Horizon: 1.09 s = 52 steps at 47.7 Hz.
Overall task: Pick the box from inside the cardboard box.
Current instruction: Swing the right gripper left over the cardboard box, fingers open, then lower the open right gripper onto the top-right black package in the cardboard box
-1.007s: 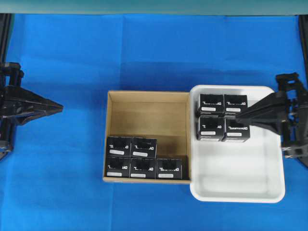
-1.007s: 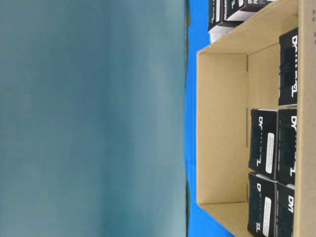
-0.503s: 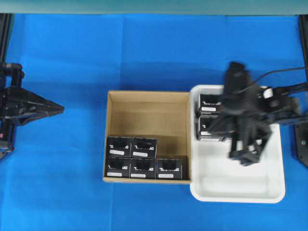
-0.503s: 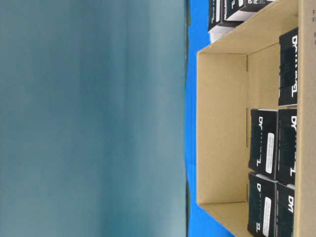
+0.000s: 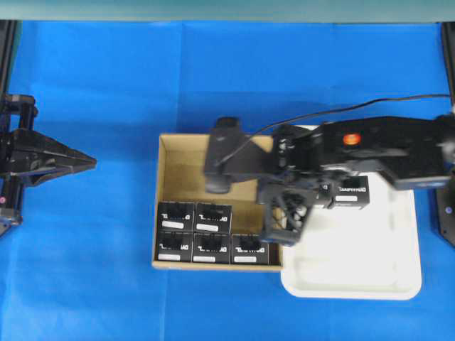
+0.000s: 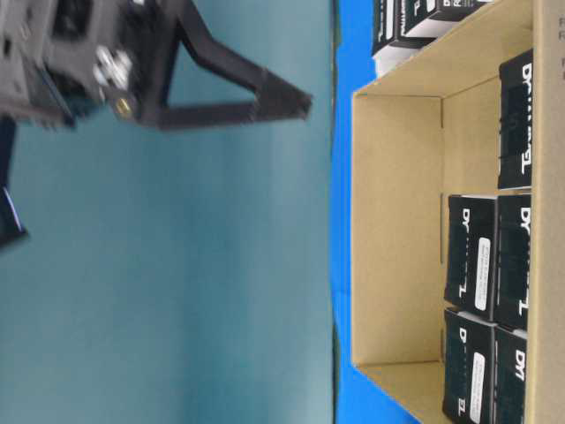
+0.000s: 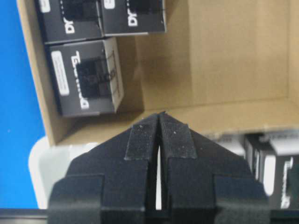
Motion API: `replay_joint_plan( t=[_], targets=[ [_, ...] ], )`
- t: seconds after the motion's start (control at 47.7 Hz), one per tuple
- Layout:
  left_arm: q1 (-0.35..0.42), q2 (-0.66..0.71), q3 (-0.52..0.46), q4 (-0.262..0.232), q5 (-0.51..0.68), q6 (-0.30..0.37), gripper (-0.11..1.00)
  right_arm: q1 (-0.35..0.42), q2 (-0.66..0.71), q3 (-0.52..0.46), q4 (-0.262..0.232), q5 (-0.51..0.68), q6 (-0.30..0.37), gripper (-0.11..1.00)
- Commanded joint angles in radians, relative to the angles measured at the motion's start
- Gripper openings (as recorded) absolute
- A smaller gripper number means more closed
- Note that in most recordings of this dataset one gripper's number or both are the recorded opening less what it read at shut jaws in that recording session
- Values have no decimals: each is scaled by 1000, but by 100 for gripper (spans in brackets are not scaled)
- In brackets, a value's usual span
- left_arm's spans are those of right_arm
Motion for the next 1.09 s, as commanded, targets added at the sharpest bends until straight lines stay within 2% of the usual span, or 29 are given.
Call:
replay_joint_plan(
  t=[0.0, 0.21, 0.398, 0.482, 0.587, 0.734, 0.818, 0.881, 1.069],
  targets=[
    [-2, 6, -28, 2, -5, 0, -6, -11, 51, -57, -3, 14, -15, 2],
    [-2, 6, -28, 2, -5, 0, -6, -15, 124, -138, -3, 40, -64, 5],
    [-2, 8, -28, 2, -5, 0, -6, -18, 156, -175, -2, 41, -78, 10],
    [-2, 9, -28, 2, -5, 0, -6, -21, 164, -184, -2, 40, -78, 15],
    [-2, 11, -28, 2, -5, 0, -6, -21, 169, -189, 0, 29, -78, 32],
    [-2, 11, -28, 2, -5, 0, -6, -20, 184, -181, 0, 23, -81, 76],
    [-3, 11, -28, 2, -5, 0, -6, -17, 192, -181, 0, 18, -95, 95],
    [-3, 9, -28, 2, -5, 0, -6, -17, 193, -183, 0, 6, -103, 100],
    [-6, 8, -28, 2, -5, -2, -6, -15, 206, -187, 0, -20, -107, 99]
  ],
)
